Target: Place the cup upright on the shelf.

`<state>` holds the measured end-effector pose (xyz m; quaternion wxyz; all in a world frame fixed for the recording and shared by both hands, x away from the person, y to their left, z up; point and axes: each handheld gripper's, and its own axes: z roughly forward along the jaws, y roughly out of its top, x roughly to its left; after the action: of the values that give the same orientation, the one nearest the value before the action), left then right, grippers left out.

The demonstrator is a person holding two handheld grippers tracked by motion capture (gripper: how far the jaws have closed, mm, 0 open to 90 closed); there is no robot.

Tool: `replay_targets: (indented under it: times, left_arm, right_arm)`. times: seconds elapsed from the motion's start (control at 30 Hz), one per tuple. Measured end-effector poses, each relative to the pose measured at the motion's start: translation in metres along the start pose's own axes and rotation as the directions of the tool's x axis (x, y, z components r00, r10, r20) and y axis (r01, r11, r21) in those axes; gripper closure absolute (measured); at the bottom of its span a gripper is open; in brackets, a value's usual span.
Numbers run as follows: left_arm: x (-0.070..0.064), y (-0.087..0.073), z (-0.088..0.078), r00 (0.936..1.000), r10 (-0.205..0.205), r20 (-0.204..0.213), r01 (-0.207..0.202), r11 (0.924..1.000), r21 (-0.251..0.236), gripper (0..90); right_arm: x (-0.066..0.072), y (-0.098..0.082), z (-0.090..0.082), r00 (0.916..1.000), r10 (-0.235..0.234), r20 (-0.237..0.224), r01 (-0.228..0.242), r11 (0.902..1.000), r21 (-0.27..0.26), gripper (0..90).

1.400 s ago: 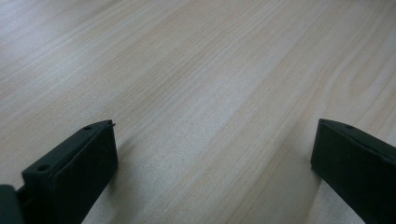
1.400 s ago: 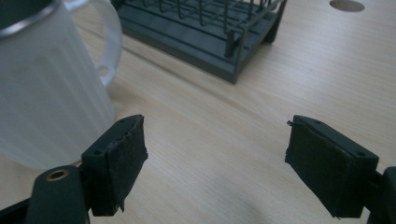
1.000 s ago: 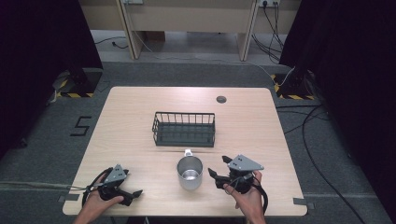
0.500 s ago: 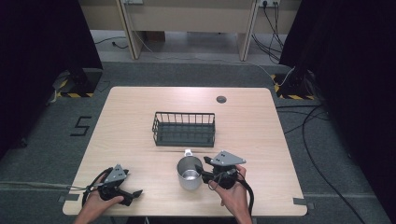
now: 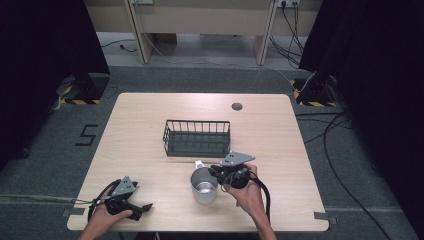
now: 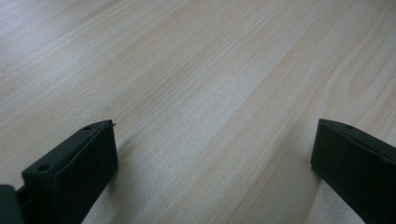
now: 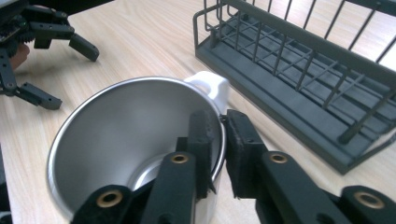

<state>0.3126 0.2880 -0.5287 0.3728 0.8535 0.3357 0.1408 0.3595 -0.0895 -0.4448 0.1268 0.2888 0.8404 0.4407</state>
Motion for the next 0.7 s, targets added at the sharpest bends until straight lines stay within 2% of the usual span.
replay_targets:
  times: [0.13, 0.17, 0.27, 0.4, 0.43, 0.6, 0.7]
  left_arm:
    - [0.0, 0.0, 0.0, 1.0, 0.0, 0.0, 0.0, 1.0, 0.001, 0.0]
    - [0.0, 0.0, 0.0, 1.0, 0.001, 0.001, -0.001, 1.0, 0.002, 0.0]
    - [0.0, 0.0, 0.0, 1.0, 0.001, 0.001, -0.001, 1.0, 0.002, 0.0]
    - [0.0, 0.0, 0.0, 1.0, 0.0, 0.0, 0.0, 1.0, 0.001, 0.0]
    - [0.0, 0.0, 0.0, 1.0, 0.0, 0.0, 0.0, 1.0, 0.0, 0.0]
    - [0.0, 0.0, 0.0, 1.0, 0.0, 0.0, 0.0, 1.0, 0.0, 0.0]
    - [0.0, 0.0, 0.0, 1.0, 0.0, 0.0, 0.0, 1.0, 0.002, 0.0]
  right_arm:
    - [-0.008, 0.007, 0.004, 0.9981, -0.052, -0.034, 0.052, 0.9984, 0.022, 84.7]
    - [-0.012, 0.01, 0.006, 0.9961, -0.069, -0.054, 0.071, 0.997, 0.03, 84.6]
    - [-0.014, 0.012, 0.007, 0.9958, -0.064, -0.065, 0.066, 0.9974, 0.028, 81.5]
    - [-0.008, 0.011, -0.001, 0.999, -0.028, -0.034, 0.029, 0.9995, 0.01, 62.7]
    - [-0.002, 0.006, -0.008, 1.0, -0.007, 0.001, 0.007, 1.0, 0.002, 59.2]
    - [0.005, -0.006, -0.014, 0.9995, 0.023, 0.023, -0.023, 0.9997, -0.005, 62.7]
    - [0.006, -0.009, -0.012, 0.9991, 0.034, 0.026, -0.034, 0.9994, -0.007, 69.8]
